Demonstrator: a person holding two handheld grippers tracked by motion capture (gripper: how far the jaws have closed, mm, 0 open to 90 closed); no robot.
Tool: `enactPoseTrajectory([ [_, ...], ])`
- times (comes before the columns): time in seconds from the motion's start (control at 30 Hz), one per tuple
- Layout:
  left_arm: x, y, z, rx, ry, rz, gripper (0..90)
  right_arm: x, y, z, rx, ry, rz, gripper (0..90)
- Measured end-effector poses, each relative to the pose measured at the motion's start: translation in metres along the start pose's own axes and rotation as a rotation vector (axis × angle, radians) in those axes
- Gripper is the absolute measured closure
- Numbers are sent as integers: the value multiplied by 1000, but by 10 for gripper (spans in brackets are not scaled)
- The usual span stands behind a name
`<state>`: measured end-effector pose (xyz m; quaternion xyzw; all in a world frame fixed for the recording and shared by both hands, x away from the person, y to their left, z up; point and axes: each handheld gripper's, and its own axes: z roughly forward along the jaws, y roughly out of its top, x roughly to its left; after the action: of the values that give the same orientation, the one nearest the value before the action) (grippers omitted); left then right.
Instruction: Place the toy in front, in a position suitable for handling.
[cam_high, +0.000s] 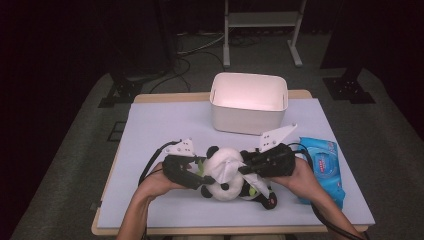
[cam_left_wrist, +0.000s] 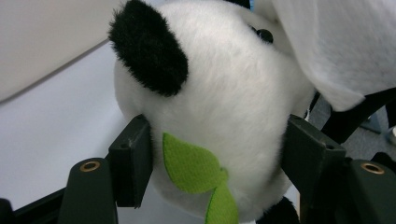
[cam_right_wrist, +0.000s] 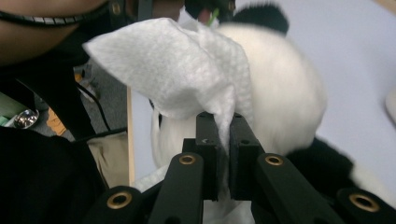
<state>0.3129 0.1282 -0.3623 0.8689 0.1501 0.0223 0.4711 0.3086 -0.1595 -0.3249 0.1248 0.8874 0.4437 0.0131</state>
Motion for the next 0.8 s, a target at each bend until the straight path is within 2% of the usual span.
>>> enactPoseTrajectory([
  [0.07, -1, 0, 0, 0, 1, 16, 325, 1, 5, 0, -1, -11, -12, 841],
  [0.17, 0, -1, -1, 1, 0, 6, 325, -2, 8, 0, 16, -19, -13, 841],
  [0.27, 3, -2, -2, 6, -4, -8, 323, -7, 1, 0, 44, -35, 5, 841],
  [0.43, 7, -4, -1, 2, -11, -23, 311, -15, -19, 3, 72, -31, 54, 841],
  [0.57, 11, -5, 1, -11, -14, -73, 243, -18, -32, 3, 58, -21, 87, 841],
  [0.67, 15, -8, 3, -5, -23, -140, 160, -18, -34, 3, 57, -26, 87, 843],
  [0.8, 16, -9, 5, 16, -41, -183, 100, -15, -37, 4, 60, -31, 88, 845],
])
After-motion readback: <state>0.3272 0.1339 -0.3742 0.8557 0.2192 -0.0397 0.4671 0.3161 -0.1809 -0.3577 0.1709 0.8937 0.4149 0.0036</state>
